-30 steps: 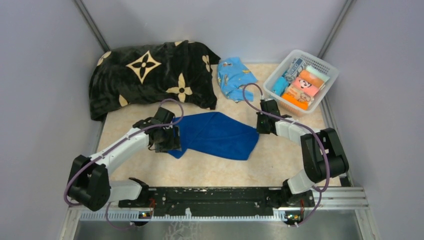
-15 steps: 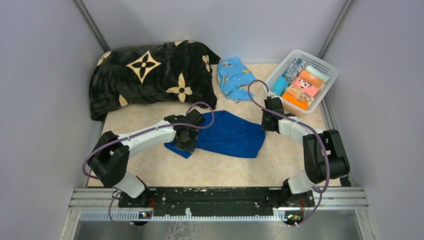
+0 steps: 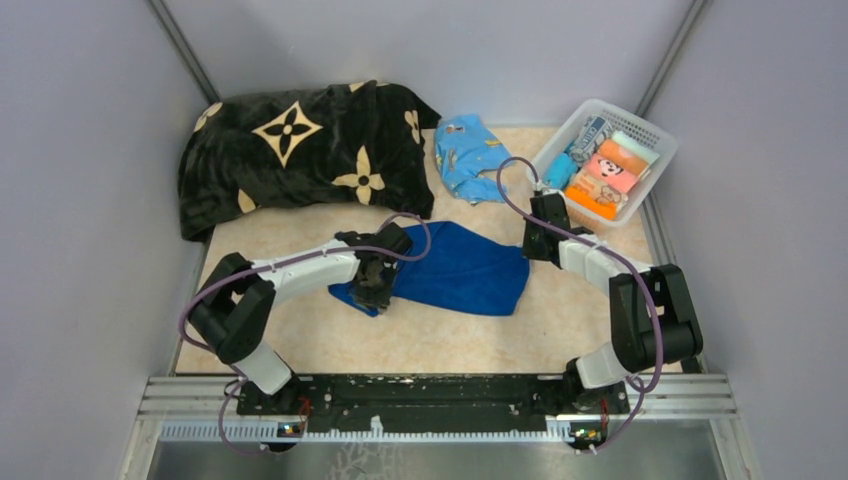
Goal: Roll the towels
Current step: Flatten out the towel at the center of the board.
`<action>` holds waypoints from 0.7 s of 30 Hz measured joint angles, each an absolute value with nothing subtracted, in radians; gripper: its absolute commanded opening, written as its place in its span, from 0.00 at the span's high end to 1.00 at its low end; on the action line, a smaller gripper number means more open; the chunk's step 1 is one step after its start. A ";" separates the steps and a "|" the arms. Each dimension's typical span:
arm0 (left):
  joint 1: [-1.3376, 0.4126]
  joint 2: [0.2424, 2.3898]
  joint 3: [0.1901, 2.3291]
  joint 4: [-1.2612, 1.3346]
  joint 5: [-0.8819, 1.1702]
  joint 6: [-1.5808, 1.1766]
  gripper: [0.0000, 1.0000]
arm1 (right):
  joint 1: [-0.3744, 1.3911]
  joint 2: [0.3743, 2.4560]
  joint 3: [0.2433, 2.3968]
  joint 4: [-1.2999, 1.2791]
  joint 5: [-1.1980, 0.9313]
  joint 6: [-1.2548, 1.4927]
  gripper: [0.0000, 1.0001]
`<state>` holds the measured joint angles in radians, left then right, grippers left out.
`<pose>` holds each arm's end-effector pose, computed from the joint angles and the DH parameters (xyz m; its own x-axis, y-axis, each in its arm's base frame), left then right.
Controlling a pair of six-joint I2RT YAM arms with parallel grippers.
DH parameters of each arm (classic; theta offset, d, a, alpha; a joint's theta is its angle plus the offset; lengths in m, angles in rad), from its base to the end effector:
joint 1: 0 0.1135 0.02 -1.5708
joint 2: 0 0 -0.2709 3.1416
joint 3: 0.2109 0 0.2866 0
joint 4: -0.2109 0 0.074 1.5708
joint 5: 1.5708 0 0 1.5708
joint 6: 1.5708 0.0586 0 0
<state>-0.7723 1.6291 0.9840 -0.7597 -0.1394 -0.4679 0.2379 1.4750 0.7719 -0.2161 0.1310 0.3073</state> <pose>0.2332 -0.2158 0.1332 -0.9348 0.2871 -0.2093 0.2835 0.9578 0.0478 0.3194 0.0696 0.1427 -0.7839 0.1185 -0.6095 0.0844 0.9928 0.0844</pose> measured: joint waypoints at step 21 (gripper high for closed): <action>-0.779 1.689 0.997 -0.772 -0.171 -0.484 1.00 | 0.238 1.453 0.760 -0.221 0.103 0.308 1.00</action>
